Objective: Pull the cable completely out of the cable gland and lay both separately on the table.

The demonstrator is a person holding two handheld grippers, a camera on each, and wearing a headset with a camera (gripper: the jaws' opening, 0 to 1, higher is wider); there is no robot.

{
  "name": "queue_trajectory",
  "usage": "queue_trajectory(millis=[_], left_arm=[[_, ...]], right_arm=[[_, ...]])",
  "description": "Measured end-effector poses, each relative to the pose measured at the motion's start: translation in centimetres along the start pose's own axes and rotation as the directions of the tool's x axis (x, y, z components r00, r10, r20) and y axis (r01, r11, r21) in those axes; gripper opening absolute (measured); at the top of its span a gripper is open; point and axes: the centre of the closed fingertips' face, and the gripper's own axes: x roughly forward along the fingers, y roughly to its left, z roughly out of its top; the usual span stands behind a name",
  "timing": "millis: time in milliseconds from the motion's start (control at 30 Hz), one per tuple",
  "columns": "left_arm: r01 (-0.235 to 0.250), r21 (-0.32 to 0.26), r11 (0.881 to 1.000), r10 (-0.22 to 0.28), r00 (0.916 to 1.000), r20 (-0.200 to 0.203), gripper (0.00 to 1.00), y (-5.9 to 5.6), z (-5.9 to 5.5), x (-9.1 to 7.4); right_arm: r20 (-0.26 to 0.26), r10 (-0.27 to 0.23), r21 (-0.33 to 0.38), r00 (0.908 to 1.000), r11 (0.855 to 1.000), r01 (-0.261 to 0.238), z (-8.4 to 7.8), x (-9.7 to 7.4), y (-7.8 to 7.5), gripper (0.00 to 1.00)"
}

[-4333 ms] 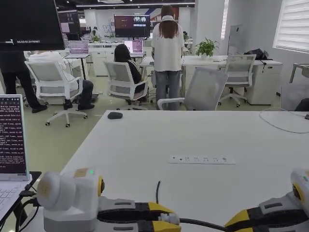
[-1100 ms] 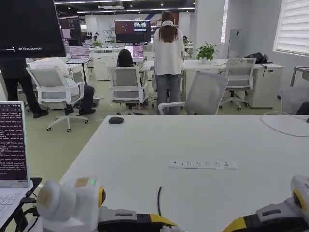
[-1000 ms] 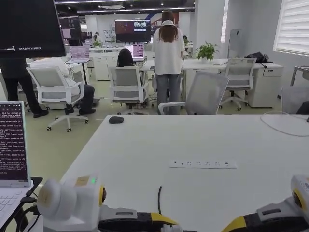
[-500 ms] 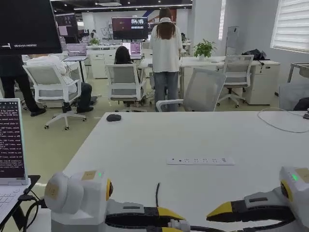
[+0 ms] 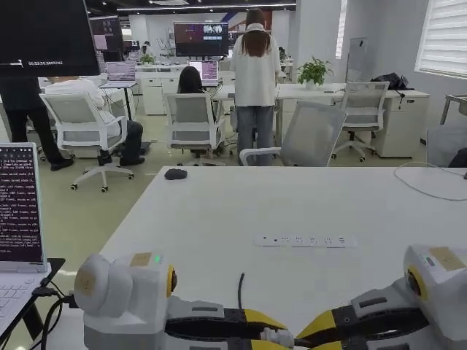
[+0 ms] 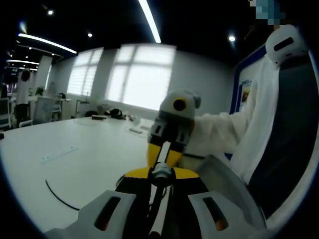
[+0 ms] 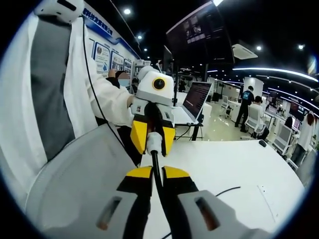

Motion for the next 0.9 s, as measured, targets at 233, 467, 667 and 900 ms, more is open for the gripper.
queue_trajectory(millis=[233, 467, 667, 900], left_arm=[[-0.003, -0.001, 1.0, 0.003, 1.0, 0.004, 0.16, 0.2, 0.1, 0.0], [-0.003, -0.001, 1.0, 0.003, 1.0, -0.003, 0.17, 0.3, -0.1, 0.1], [-0.009, -0.006, 1.0, 0.009, 0.9999, -0.005, 0.17, 0.5, -0.2, -0.3], [-0.05, -0.005, 0.999, 0.05, 0.9987, -0.008, 0.17, 1.3, -0.1, -1.4]], right_arm=[[0.002, -0.006, 0.003, 1.0, 1.0, 0.006, 0.0, 0.0, -0.2, 0.05], [-0.003, -0.007, 0.006, 1.0, 1.0, 0.007, -0.3, 0.0, -0.1, 0.04], [-0.014, -0.01, 0.007, 0.9999, 1.0, 0.01, -0.7, -0.3, -0.2, 0.04], [-0.022, -0.049, 0.027, 0.9986, 0.998, 0.049, -1.4, -1.6, -0.9, 0.04]])
